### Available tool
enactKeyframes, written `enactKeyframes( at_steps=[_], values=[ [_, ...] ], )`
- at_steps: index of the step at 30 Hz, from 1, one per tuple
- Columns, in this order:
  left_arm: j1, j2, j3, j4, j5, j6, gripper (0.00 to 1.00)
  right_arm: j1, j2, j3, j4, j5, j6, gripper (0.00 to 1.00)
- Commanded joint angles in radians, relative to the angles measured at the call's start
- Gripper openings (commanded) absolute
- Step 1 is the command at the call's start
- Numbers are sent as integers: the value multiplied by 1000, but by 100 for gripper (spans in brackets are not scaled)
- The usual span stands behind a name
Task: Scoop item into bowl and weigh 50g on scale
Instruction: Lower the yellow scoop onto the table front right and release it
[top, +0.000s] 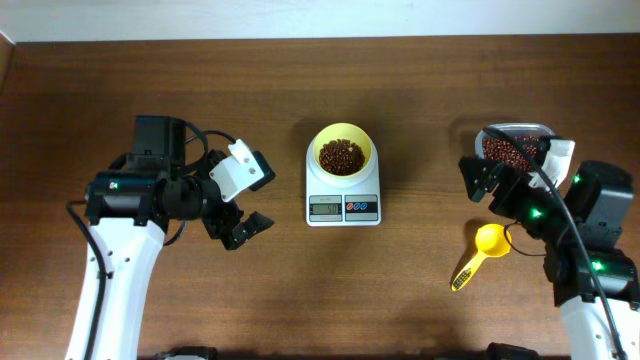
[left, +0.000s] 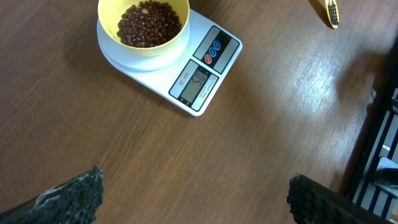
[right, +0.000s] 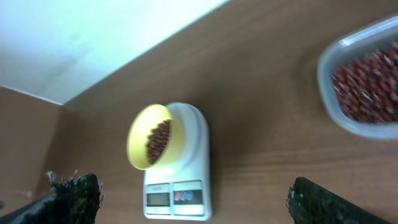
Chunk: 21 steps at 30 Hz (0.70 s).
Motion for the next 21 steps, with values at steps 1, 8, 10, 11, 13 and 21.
enactKeyframes(
  at_steps=[1, 8, 10, 11, 13, 21],
  values=[
    [2, -1, 7, 2, 3, -10, 99, 3, -6, 26, -59, -47, -26, 99],
    [2, -1, 7, 2, 3, -10, 99, 3, 4, 25, -190, -47, -26, 99],
    [2, -1, 7, 2, 3, -10, 99, 3, 17, 25, -210, -47, -26, 99],
    [2, -1, 7, 2, 3, -10, 99, 3, 21, 25, -210, -47, -26, 99],
    [2, -1, 7, 2, 3, -10, 99, 3, 37, 25, -210, -47, -26, 99],
    [2, -1, 7, 2, 3, -10, 99, 3, 15, 25, -214, -159, -292, 99]
  ],
)
